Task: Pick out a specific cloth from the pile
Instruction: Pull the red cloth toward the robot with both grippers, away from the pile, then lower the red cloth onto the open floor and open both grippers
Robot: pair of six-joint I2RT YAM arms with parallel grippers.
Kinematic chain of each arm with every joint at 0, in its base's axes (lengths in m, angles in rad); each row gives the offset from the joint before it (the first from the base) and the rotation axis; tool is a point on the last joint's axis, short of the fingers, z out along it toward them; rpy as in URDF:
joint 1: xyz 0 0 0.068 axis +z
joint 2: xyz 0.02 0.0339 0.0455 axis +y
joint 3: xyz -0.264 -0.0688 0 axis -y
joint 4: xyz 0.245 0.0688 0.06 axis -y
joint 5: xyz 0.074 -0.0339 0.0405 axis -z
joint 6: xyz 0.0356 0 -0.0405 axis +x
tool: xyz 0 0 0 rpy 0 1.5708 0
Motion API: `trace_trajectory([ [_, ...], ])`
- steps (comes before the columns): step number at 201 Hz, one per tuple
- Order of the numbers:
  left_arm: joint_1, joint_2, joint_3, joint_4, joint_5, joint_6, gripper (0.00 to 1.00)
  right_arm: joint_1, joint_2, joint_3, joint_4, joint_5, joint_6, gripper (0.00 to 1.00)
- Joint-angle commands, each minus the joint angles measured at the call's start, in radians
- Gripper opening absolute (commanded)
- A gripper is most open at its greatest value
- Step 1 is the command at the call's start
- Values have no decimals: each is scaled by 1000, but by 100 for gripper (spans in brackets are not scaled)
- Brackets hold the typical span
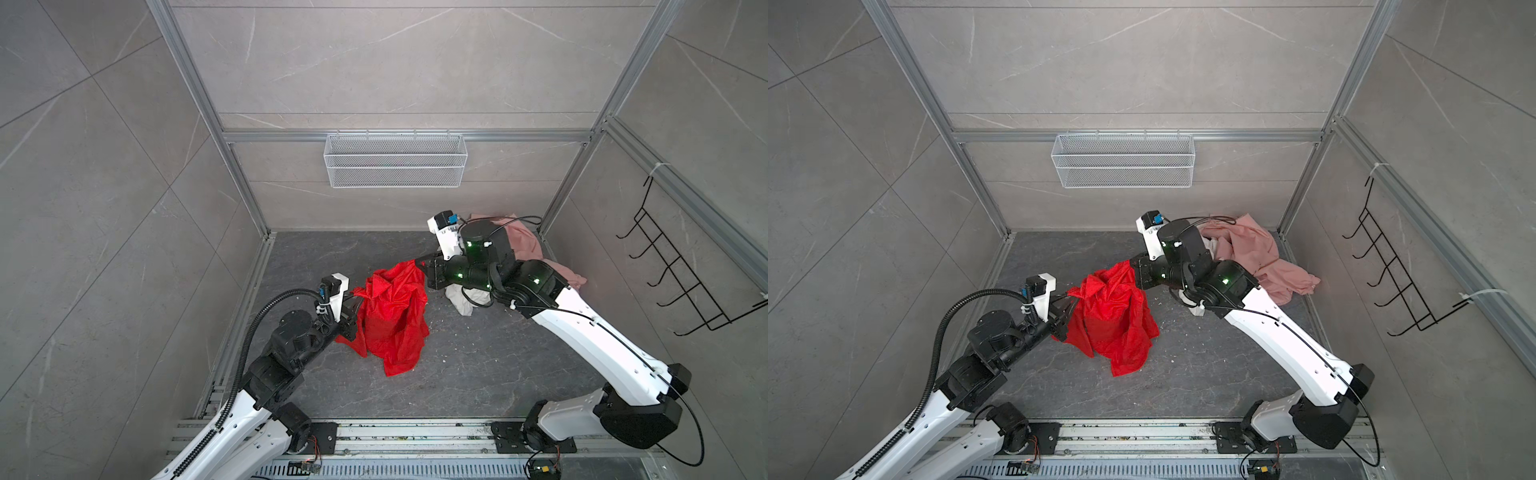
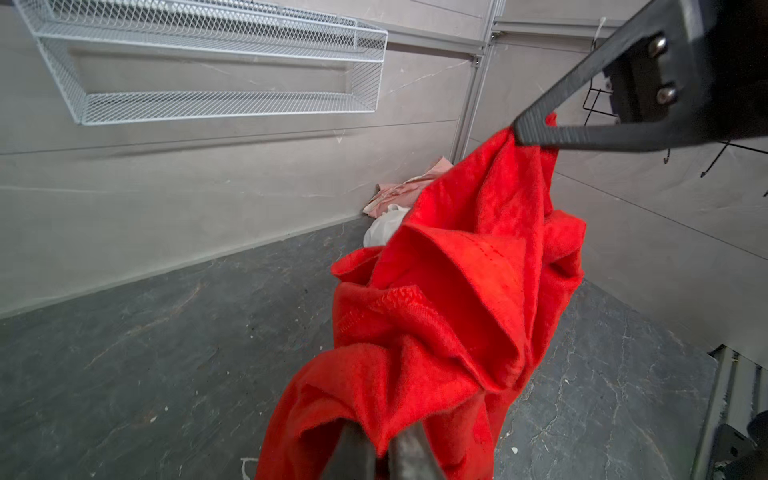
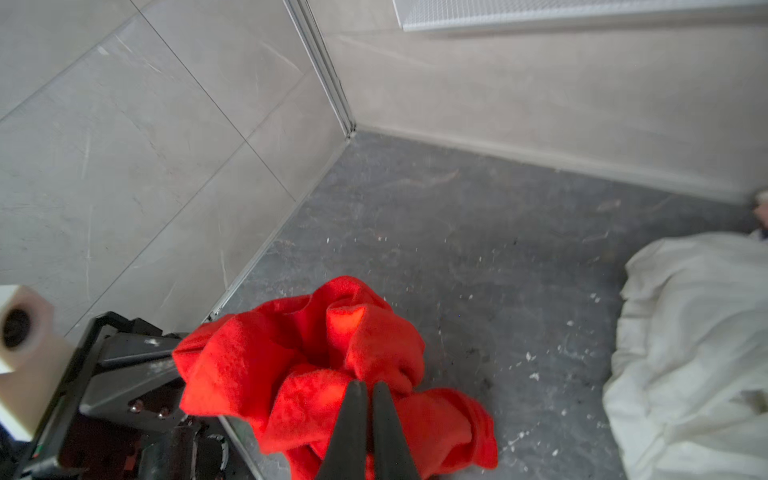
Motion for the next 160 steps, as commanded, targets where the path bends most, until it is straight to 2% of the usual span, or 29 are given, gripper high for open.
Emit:
trace_trajectory([
  [1,2,-33,-16,-10,-40,-53,0,5,-14,-87,107,-50,113,0],
  [46,2,-52,-43,-32,-59,-71,0,5,6,-273,149,-98,194,0],
  [94,3,-32,-85,-46,-70,-104,0,4,25,-428,154,-28,197,0],
  [160,2,-45,-214,-195,-229,-330,0,-15,81,-607,238,-14,227,0],
])
